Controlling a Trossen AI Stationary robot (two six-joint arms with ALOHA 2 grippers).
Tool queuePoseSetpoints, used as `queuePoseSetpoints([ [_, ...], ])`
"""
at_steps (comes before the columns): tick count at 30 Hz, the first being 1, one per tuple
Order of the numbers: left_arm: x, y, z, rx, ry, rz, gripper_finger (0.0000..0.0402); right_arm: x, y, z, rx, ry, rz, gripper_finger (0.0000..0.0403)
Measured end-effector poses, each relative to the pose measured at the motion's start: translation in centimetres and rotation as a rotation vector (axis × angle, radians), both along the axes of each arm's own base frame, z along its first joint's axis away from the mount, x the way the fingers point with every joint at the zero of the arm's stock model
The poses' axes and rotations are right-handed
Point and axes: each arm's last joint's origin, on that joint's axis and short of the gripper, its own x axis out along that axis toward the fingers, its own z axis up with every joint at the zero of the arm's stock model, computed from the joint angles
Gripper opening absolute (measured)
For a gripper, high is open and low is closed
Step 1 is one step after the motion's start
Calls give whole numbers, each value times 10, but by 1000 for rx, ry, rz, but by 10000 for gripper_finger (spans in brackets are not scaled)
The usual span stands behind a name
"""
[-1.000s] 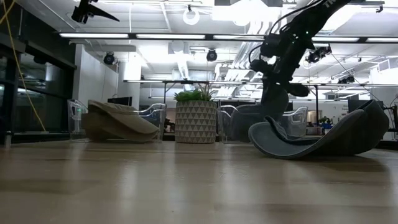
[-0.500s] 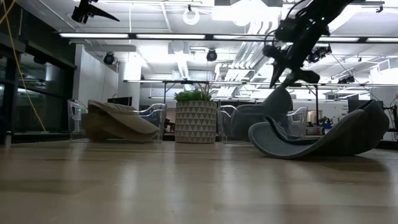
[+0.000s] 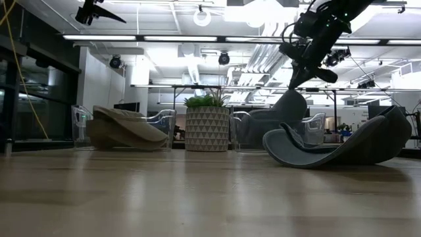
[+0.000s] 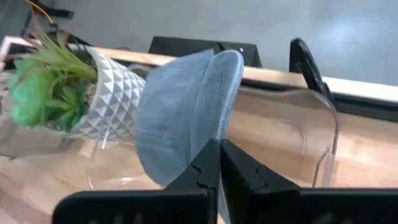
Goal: Pick & Place hat
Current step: Put the left blue cap into the right transparent bin
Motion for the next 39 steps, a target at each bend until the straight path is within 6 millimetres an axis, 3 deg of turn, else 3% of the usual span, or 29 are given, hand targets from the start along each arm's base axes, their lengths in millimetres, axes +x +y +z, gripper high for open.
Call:
queuePoseSetpoints([
  [19,-1,-1,-2,-15,18,-1,303,-3,11,-10,116,93,50,0],
  [33,-1,-1,-2,-15,18,-1,303,10,-7,-45,208,214,7,0],
  [39,-1,0,-2,-13,17,1,303,11,-5,-48,271,187,66,0],
])
